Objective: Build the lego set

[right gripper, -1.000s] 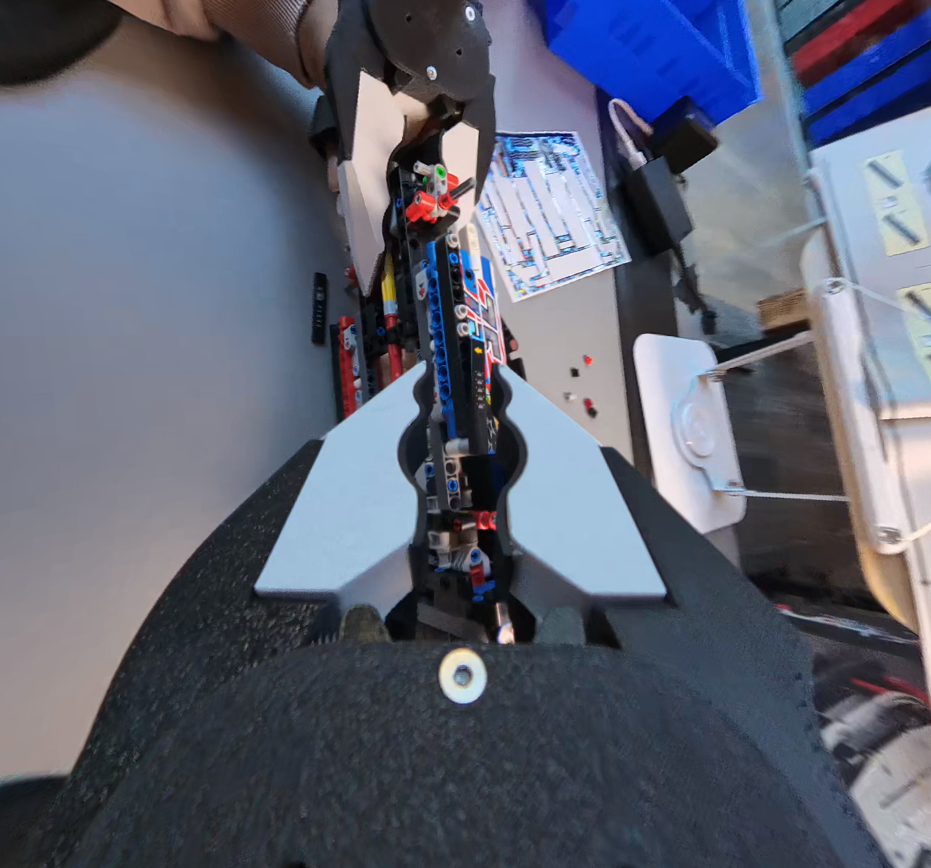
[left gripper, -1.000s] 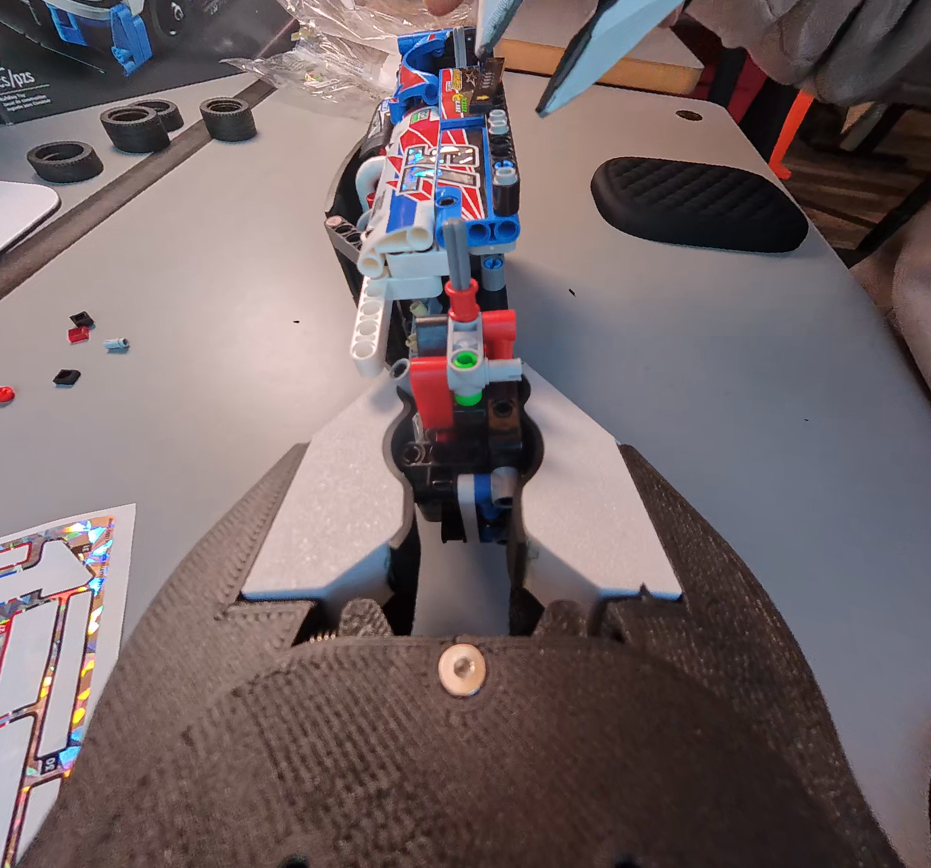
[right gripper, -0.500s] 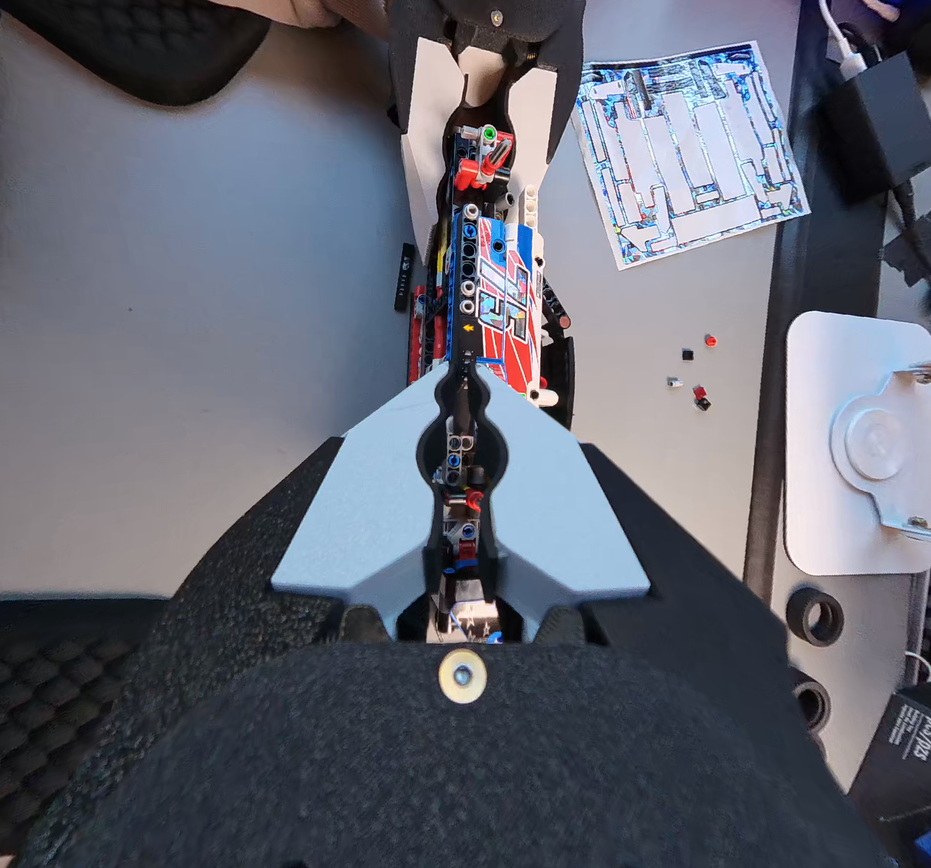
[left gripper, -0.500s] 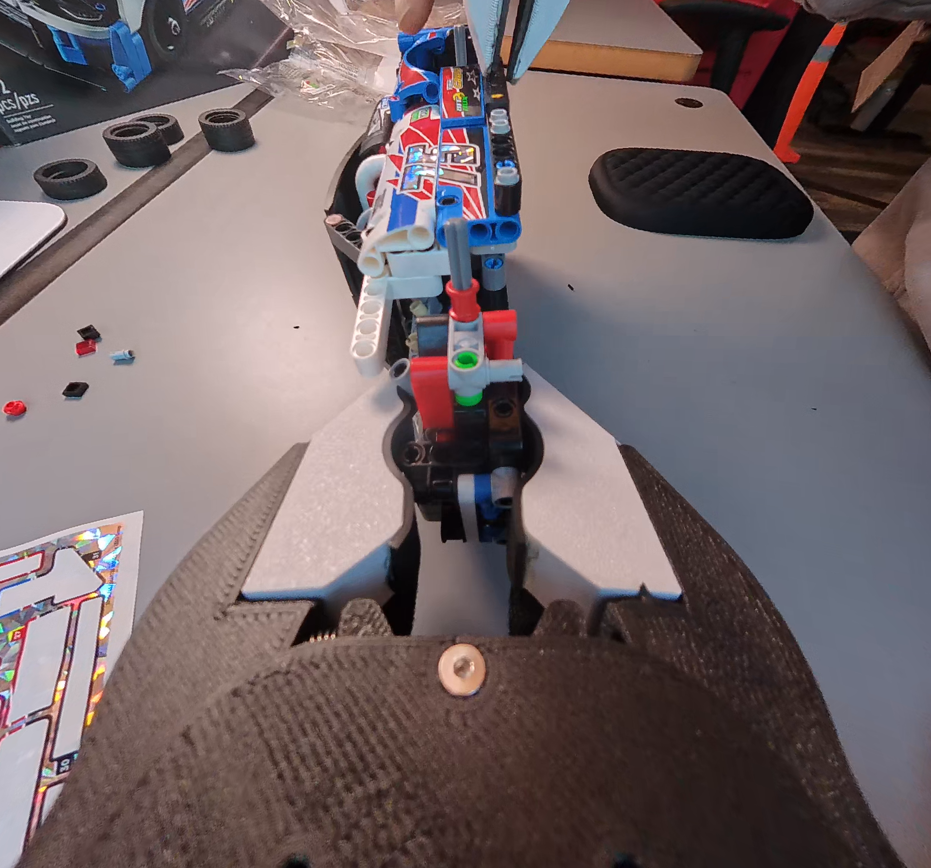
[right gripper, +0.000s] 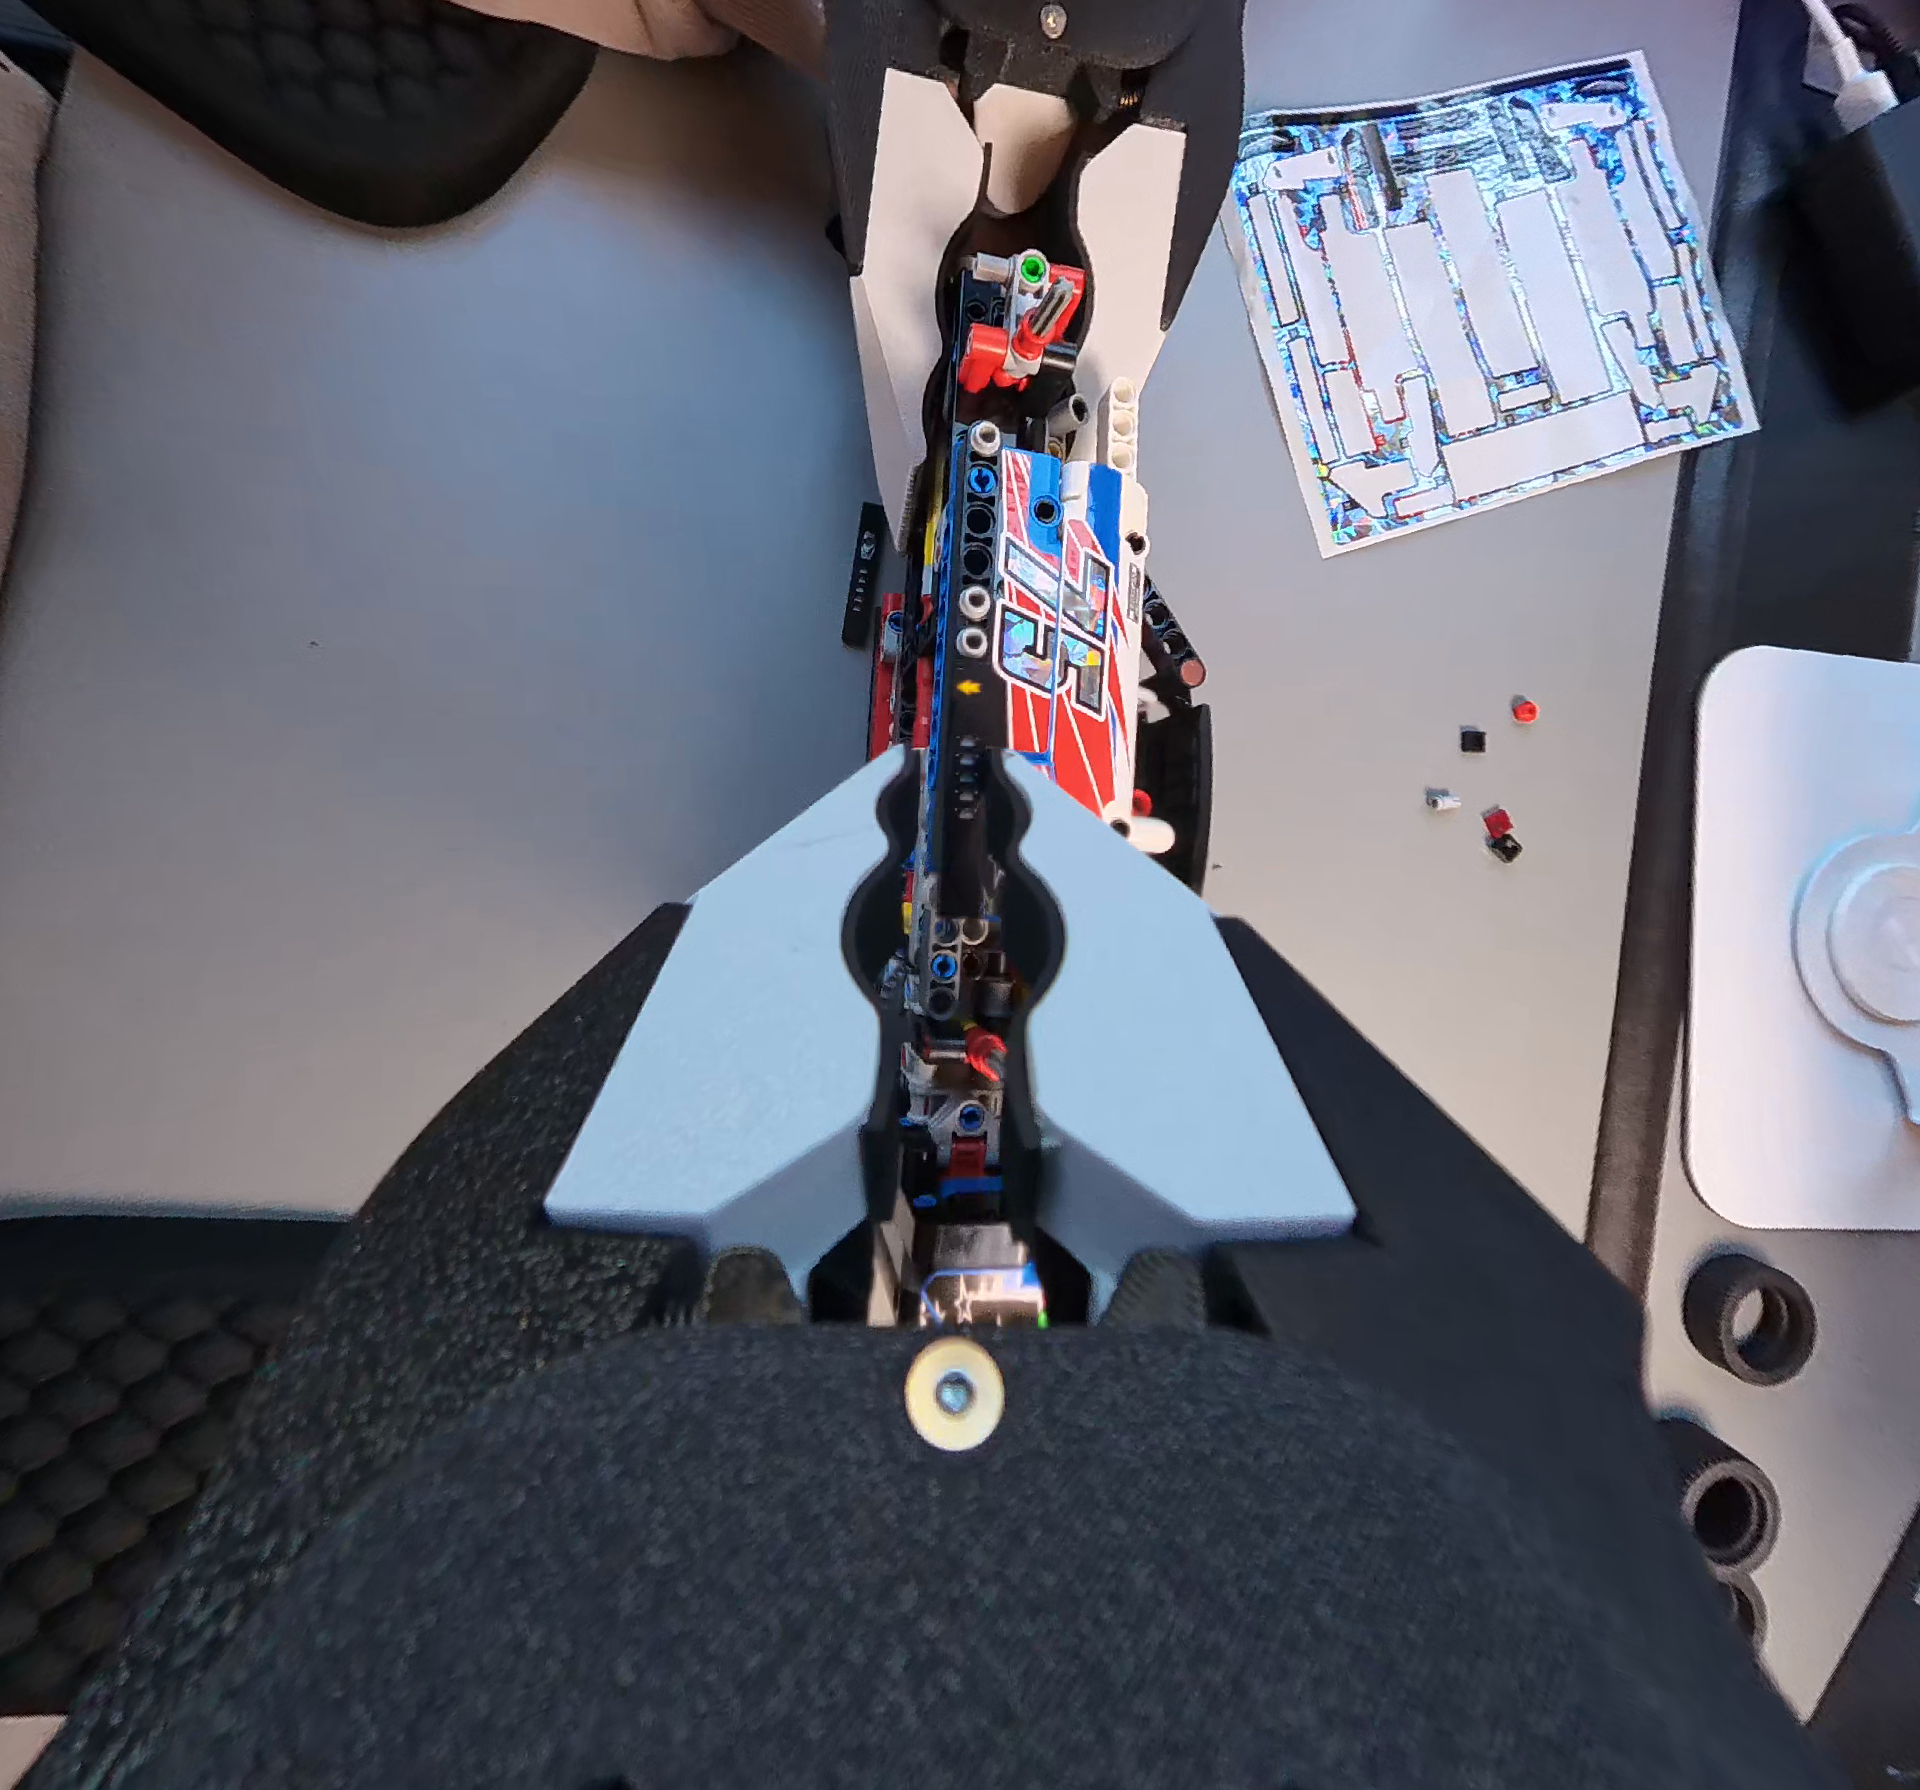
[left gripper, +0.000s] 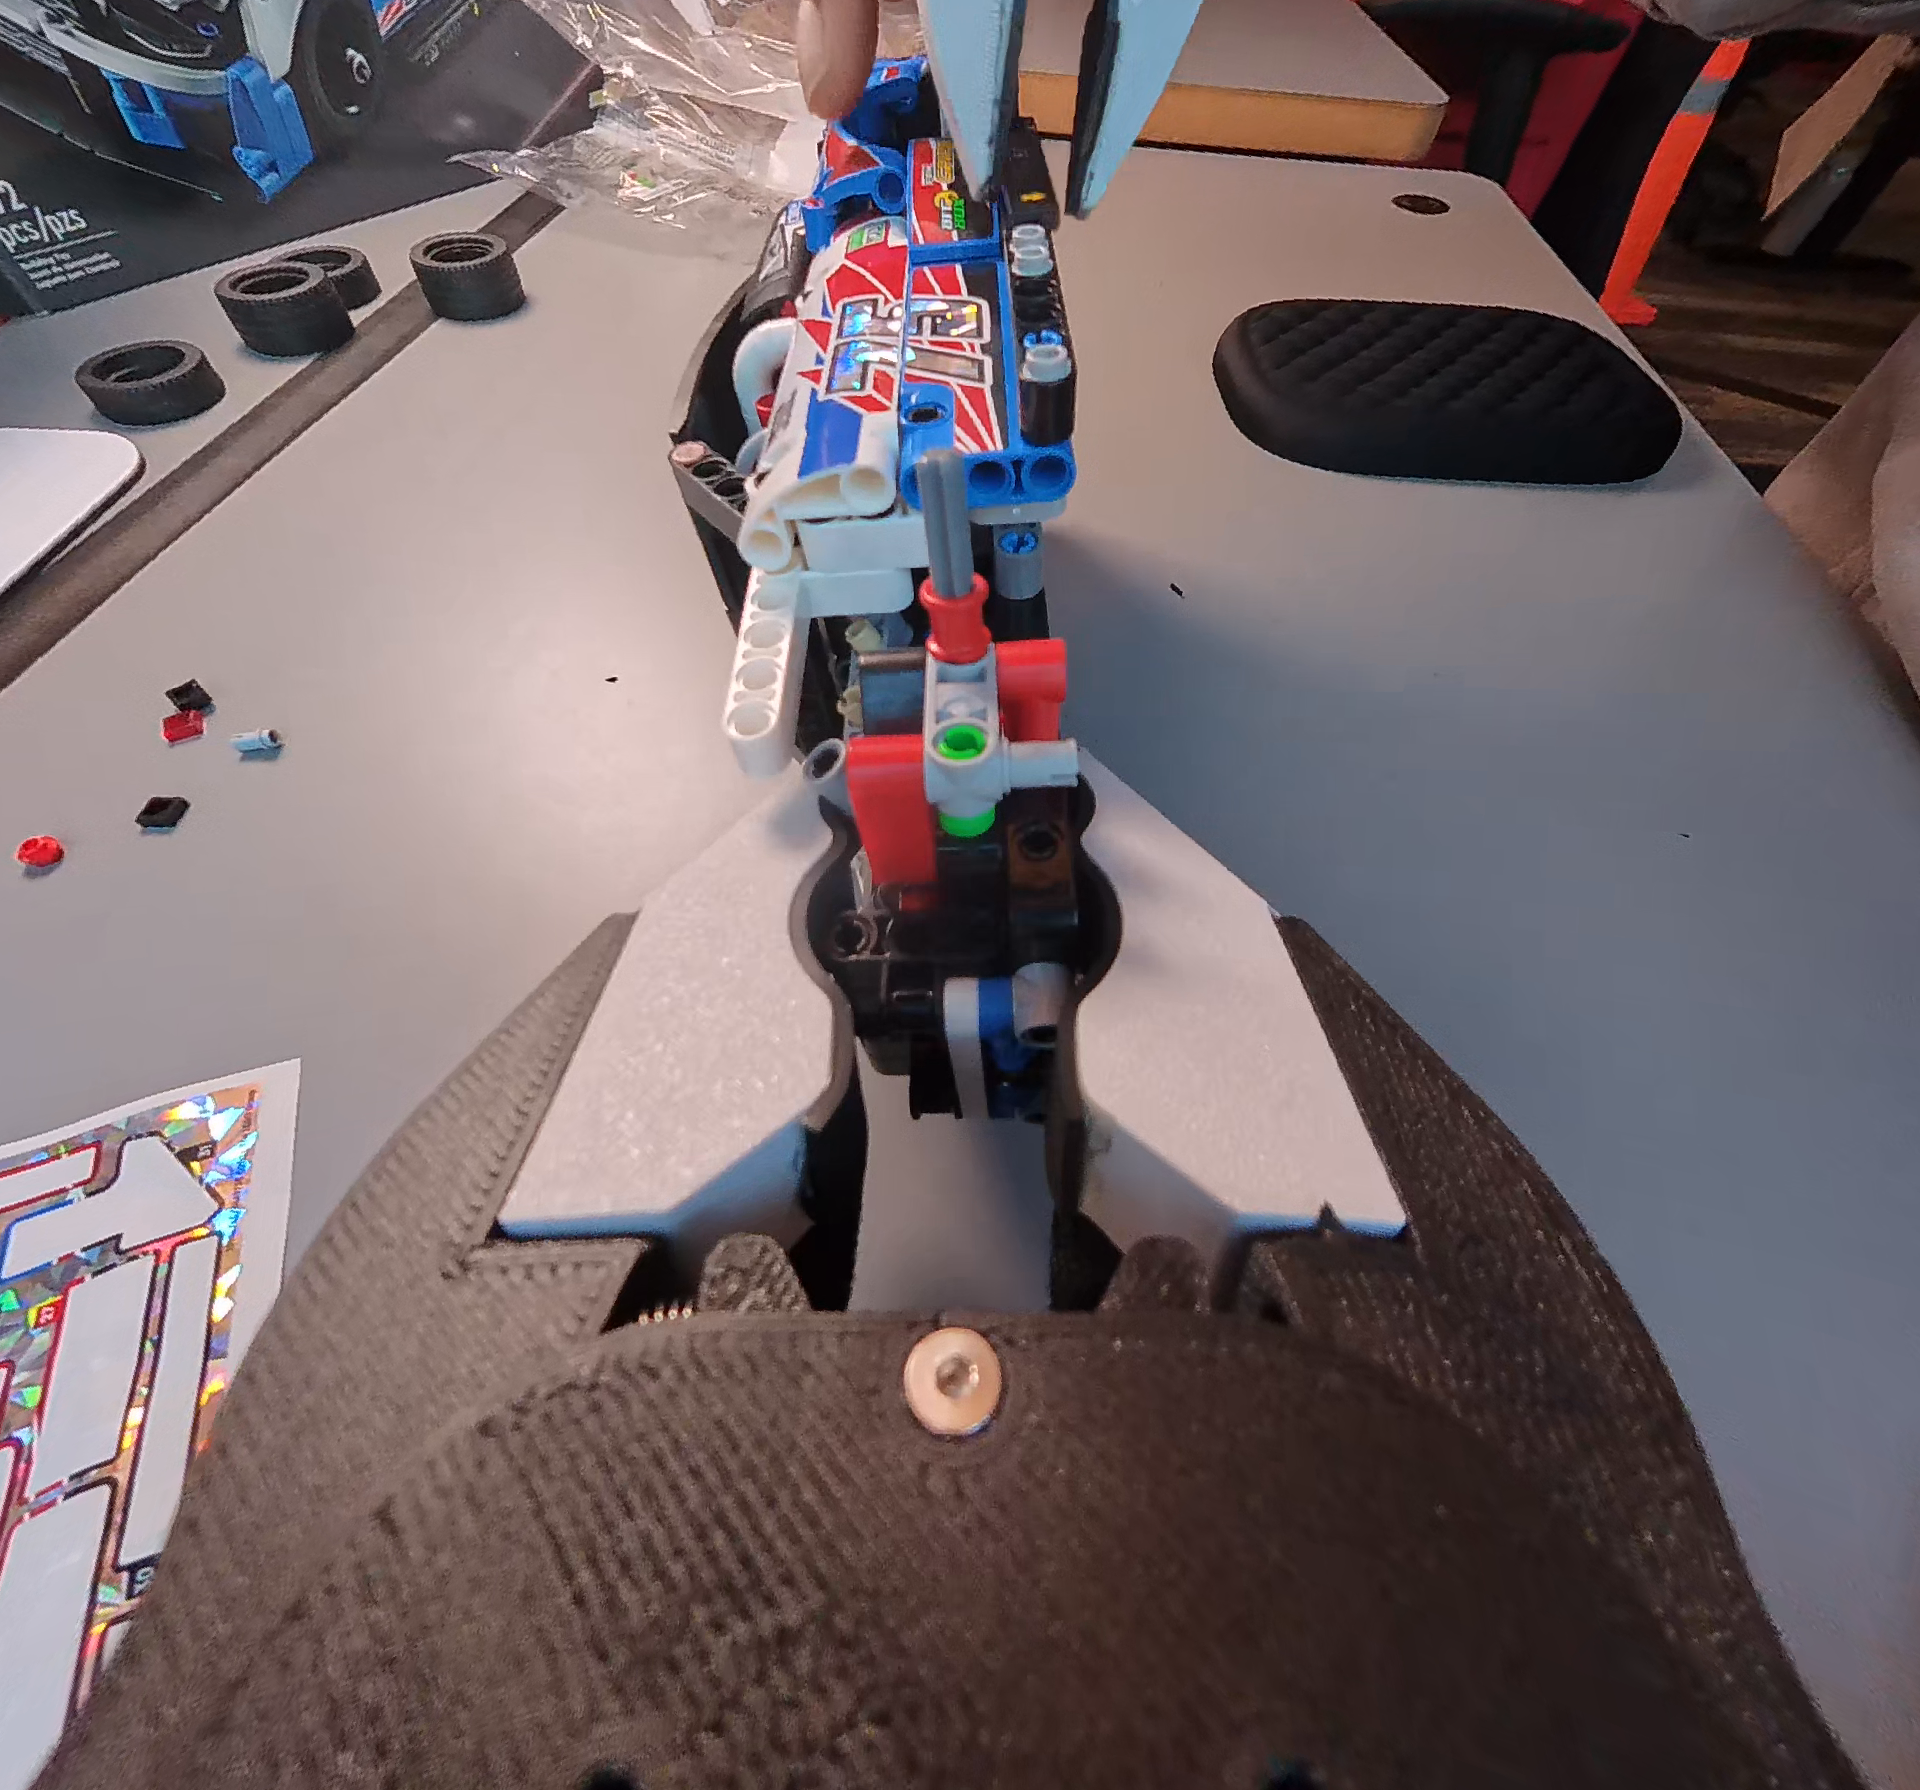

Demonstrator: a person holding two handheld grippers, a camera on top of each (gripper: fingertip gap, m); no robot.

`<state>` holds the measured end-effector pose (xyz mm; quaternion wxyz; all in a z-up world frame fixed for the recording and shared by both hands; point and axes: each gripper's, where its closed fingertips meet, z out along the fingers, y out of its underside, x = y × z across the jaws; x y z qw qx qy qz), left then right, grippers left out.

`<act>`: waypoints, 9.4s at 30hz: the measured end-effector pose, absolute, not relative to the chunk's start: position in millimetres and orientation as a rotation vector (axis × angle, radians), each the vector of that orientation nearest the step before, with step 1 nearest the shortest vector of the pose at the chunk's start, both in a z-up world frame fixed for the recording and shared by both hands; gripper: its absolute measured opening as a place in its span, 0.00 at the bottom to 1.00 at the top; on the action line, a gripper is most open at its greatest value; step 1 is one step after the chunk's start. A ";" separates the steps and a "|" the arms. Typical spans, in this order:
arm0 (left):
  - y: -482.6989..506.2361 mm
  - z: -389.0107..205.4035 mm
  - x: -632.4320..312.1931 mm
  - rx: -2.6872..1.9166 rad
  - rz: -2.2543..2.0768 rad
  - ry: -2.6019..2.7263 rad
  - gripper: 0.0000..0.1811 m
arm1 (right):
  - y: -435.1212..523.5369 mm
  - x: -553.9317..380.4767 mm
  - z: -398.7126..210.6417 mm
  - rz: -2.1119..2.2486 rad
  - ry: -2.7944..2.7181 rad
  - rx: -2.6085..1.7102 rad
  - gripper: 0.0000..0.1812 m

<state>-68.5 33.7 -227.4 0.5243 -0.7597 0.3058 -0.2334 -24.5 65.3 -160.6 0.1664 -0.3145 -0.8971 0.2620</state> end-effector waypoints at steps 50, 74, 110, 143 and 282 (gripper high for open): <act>31.9 -227.1 -67.6 -1.811 -0.570 0.743 0.18 | 60.9 -26.7 -151.1 1.000 -2.486 -1.076 0.05; 30.5 -227.6 -67.7 -1.815 -0.583 0.745 0.18 | 56.7 -21.2 -107.8 1.624 -2.352 -1.310 0.03; 25.7 -226.8 -60.5 -1.778 -0.474 0.798 0.18 | 67.7 -1.3 -144.3 1.052 -2.361 -1.058 0.03; 29.4 -226.2 -63.8 -1.798 -0.574 0.705 0.18 | 58.6 54.3 -280.4 0.639 -2.479 -1.073 0.03; 20.1 -225.5 -57.0 -1.757 -0.517 0.763 0.19 | 187.4 -69.1 -285.0 0.671 -2.435 -1.286 0.03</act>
